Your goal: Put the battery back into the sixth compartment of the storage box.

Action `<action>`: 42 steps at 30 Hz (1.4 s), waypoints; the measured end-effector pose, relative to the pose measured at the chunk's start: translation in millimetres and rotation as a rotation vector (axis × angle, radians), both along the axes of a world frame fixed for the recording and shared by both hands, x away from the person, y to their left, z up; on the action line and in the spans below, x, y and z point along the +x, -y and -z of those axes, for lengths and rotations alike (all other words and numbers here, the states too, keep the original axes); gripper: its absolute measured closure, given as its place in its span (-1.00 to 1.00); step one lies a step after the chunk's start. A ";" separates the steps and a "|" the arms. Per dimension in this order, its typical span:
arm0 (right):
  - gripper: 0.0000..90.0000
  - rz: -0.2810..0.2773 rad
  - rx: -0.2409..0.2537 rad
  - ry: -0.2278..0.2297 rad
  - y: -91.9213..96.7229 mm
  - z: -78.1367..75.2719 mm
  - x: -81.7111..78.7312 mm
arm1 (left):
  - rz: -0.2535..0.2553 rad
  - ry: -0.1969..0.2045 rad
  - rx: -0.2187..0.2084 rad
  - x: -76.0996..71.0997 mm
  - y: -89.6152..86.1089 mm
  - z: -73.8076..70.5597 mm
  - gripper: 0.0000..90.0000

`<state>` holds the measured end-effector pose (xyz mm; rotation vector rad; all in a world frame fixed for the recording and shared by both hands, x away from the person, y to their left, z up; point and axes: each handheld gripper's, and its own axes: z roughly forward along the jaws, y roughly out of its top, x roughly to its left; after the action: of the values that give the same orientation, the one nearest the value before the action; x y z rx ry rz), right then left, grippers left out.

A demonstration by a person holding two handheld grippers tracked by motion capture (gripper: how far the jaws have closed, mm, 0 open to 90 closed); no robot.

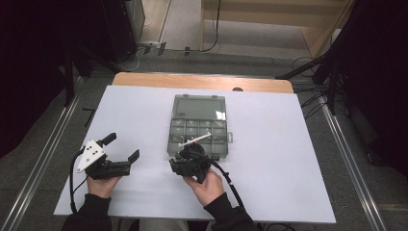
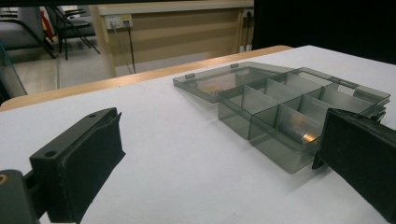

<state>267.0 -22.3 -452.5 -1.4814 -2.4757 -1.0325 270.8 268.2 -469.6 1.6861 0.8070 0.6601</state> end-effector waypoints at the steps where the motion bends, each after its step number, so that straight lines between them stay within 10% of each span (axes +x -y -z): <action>1: 0.73 0.006 0.010 0.001 1.0 -0.4 0.6 | -0.001 0.000 -0.001 0.1 -0.1 0.0 -1.00; 42: 0.72 0.356 0.343 -0.039 59.3 12.8 36.3 | -0.001 -0.003 0.002 0.4 -0.6 0.2 -1.00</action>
<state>303.3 -81.5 -465.3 -1.8312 -1.9178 -1.3823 271.3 268.9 -469.8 1.6894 0.8090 0.6594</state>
